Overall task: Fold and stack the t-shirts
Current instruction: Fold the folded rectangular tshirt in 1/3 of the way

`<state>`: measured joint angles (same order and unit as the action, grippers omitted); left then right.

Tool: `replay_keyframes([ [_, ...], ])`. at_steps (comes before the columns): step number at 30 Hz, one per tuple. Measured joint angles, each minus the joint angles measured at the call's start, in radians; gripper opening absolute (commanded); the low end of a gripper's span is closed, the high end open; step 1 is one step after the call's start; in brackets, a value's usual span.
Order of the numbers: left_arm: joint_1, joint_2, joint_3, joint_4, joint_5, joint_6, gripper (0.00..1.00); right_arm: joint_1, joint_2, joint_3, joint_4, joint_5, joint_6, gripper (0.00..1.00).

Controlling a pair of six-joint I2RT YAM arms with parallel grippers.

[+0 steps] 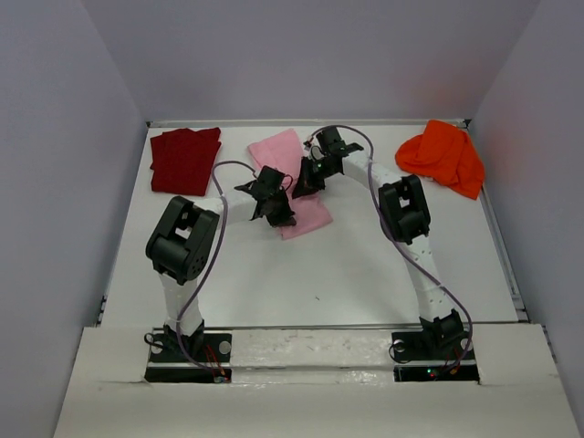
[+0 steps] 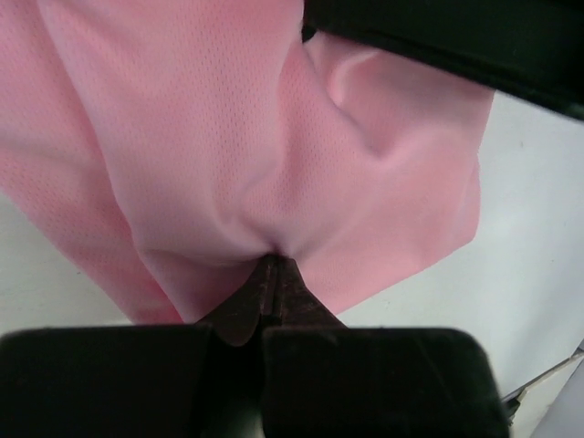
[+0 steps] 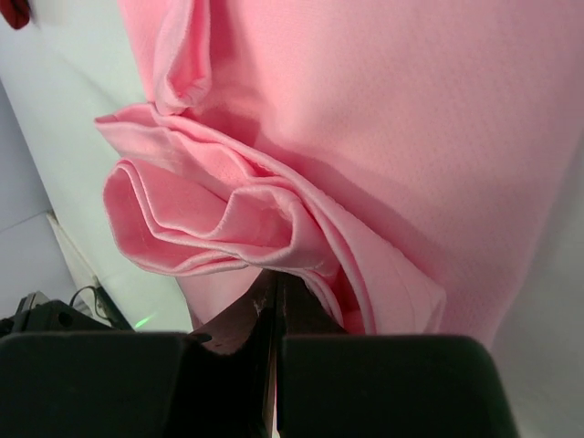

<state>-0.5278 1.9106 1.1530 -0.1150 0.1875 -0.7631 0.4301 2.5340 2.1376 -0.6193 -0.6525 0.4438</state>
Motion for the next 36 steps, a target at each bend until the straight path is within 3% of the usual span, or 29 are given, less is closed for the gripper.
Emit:
replay_keyframes([
  [12,-0.008,-0.045,-0.088,0.089,0.018,0.000,0.00,-0.053,0.145,0.270,-0.096,0.010,-0.011,0.00],
  [26,-0.050,-0.134,-0.200,0.085,0.060,0.000,0.00,-0.055,0.125,0.300,-0.038,0.074,-0.072,0.00],
  [27,-0.056,-0.142,-0.206,0.074,0.064,0.000,0.00,-0.061,0.109,0.300,-0.030,0.078,-0.072,0.14],
  [28,-0.063,-0.153,-0.214,0.054,0.071,0.000,0.00,-0.065,0.095,0.300,-0.024,0.080,-0.072,0.57],
  [29,-0.068,-0.159,-0.218,0.044,0.074,0.000,0.00,-0.073,0.072,0.300,-0.021,0.081,-0.074,0.71],
  [32,-0.080,-0.174,-0.225,0.012,0.076,0.000,0.00,-0.102,-0.023,0.300,-0.025,0.080,-0.061,0.88],
  [36,-0.093,-0.188,-0.230,-0.022,0.076,0.000,0.00,-0.142,-0.217,0.256,-0.050,0.064,-0.056,0.90],
])
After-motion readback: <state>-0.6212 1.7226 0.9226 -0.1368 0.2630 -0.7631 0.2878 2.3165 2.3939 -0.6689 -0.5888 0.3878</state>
